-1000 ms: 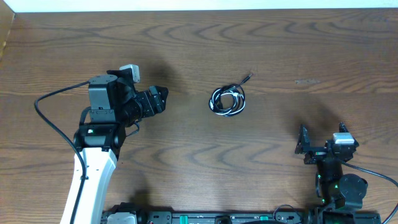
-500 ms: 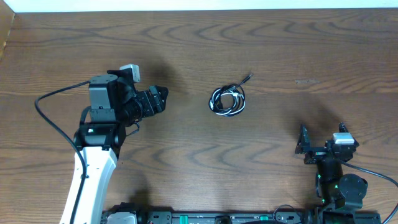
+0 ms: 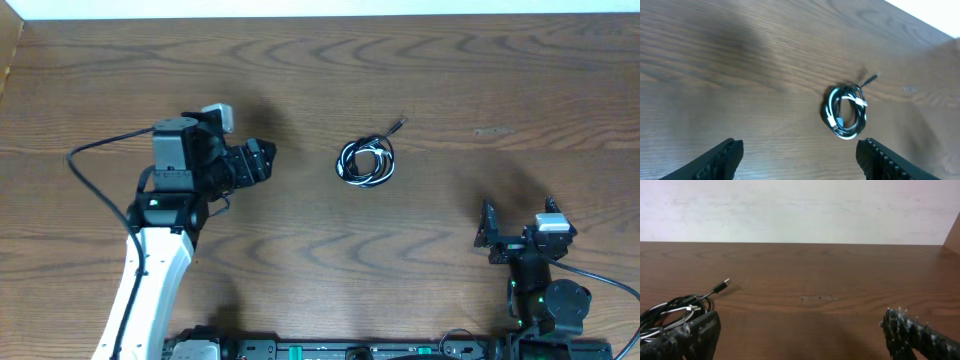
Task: Untangle cables
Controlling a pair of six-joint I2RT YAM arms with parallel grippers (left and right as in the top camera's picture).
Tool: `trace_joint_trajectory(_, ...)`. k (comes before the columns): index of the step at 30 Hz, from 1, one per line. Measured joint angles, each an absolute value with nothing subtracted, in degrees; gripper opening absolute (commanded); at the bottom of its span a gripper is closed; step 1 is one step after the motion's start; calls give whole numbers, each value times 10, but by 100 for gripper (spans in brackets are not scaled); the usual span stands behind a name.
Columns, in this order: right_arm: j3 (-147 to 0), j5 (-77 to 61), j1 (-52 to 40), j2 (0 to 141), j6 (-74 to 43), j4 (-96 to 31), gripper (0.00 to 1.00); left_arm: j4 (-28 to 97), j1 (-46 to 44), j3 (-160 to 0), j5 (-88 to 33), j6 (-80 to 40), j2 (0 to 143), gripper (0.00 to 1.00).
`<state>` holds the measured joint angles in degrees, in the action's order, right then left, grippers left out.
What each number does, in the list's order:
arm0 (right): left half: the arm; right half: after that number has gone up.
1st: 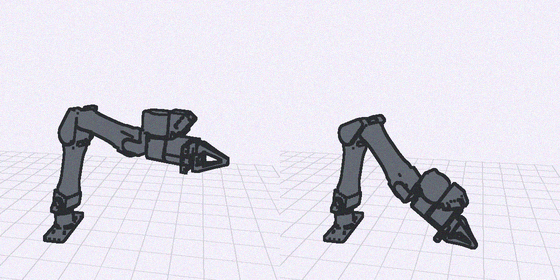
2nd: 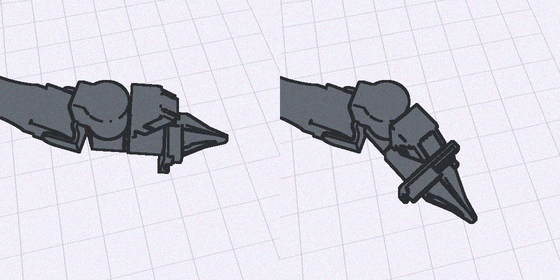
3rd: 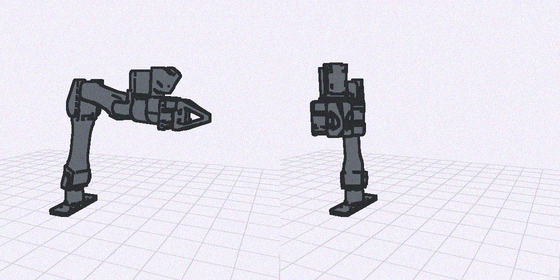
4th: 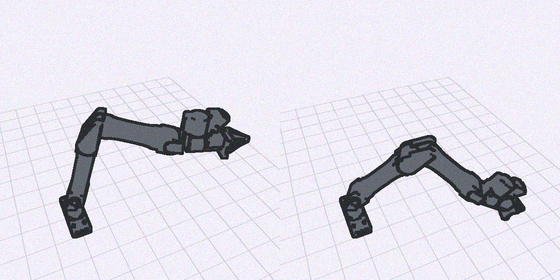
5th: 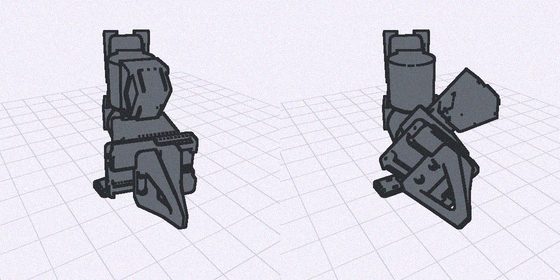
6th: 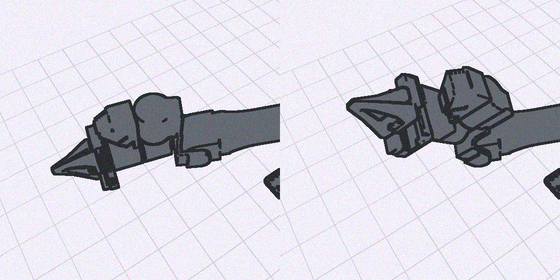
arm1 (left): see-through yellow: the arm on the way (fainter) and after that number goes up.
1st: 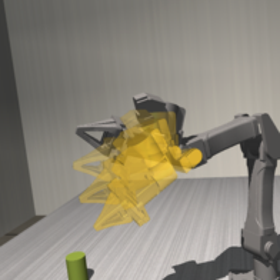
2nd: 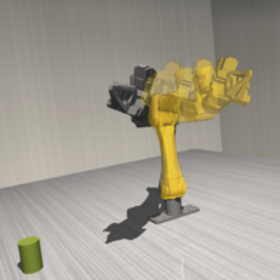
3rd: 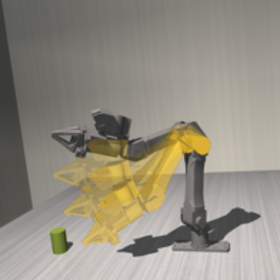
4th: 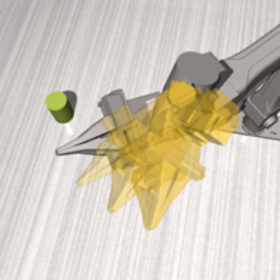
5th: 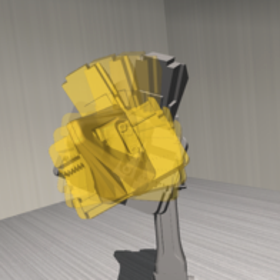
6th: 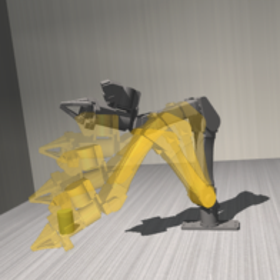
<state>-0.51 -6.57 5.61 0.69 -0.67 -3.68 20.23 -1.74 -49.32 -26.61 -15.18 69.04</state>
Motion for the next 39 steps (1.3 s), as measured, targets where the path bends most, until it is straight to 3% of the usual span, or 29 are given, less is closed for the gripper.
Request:
trace_joint_trajectory(8,-5,-66,56,7,-7,-37,99,177,-74,-493,-266,-151,761,64)
trace_joint_trajectory(39,-5,-66,56,7,-7,-37,99,173,-84,-493,-258,-152,766,64)
